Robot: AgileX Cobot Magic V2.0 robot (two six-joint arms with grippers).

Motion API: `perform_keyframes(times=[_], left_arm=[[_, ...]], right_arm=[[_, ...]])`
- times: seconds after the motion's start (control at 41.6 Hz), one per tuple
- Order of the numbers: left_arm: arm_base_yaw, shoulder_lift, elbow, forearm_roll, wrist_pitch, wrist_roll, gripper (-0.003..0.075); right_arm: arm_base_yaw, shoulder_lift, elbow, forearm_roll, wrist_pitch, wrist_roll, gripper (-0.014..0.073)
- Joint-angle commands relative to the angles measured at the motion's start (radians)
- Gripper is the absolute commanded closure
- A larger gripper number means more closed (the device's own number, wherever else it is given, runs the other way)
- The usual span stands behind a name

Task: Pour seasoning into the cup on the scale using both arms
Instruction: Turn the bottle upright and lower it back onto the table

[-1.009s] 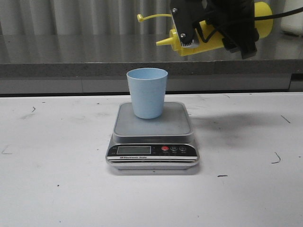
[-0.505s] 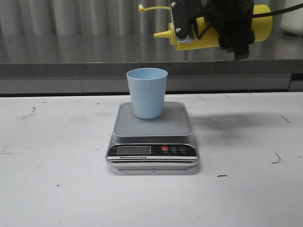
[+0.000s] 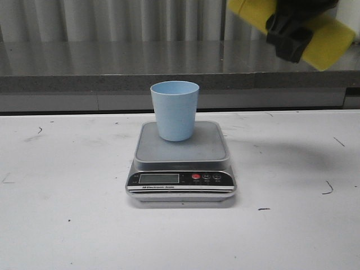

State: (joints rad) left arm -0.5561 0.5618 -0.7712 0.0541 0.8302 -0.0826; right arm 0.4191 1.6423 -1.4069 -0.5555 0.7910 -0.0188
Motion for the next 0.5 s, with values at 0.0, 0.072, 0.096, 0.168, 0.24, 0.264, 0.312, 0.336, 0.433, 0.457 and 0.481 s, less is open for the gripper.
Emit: perform_keyframes(times=[0.0, 0.072, 0.096, 0.168, 0.24, 0.264, 0.312, 0.336, 0.433, 0.457, 0.481], left_arm=[[-0.004, 0.002, -0.025, -0.005, -0.069, -0.004, 0.0377], [-0.004, 0.002, -0.025, -0.005, -0.069, -0.004, 0.0377], [-0.004, 0.002, -0.025, -0.005, -0.069, -0.004, 0.0377], [-0.004, 0.002, -0.025, -0.005, -0.069, -0.004, 0.0377], [-0.004, 0.002, -0.025, -0.005, -0.069, -0.004, 0.0377], [-0.004, 0.002, -0.025, -0.005, -0.069, -0.004, 0.0377], [-0.004, 0.002, -0.025, -0.005, -0.069, -0.004, 0.0377], [-0.004, 0.002, -0.025, -0.005, -0.069, -0.004, 0.0377], [-0.004, 0.002, -0.025, -0.005, -0.069, -0.004, 0.0377], [-0.004, 0.002, -0.025, -0.005, -0.069, -0.004, 0.0377], [-0.004, 0.002, -0.025, -0.005, -0.069, -0.004, 0.0377]], right_arm=[[-0.062, -0.134, -0.008, 0.124, -0.125, 0.009, 0.0281], [-0.1, -0.196, 0.065, 0.214, -0.236, 0.009, 0.0281], [-0.112, -0.22, 0.104, 0.238, -0.289, 0.009, 0.0281], [-0.134, -0.28, 0.218, 0.272, -0.435, 0.009, 0.0281], [-0.146, -0.334, 0.346, 0.274, -0.604, 0.009, 0.0281], [-0.15, -0.348, 0.386, 0.274, -0.657, 0.009, 0.0281], [-0.161, -0.373, 0.473, 0.276, -0.779, 0.012, 0.0281], [-0.165, -0.38, 0.509, 0.276, -0.829, 0.019, 0.0281], [-0.198, -0.384, 0.649, 0.306, -1.009, 0.032, 0.0281], [-0.207, -0.382, 0.674, 0.318, -1.029, 0.032, 0.0281], [-0.219, -0.377, 0.698, 0.332, -1.067, 0.032, 0.0281]])
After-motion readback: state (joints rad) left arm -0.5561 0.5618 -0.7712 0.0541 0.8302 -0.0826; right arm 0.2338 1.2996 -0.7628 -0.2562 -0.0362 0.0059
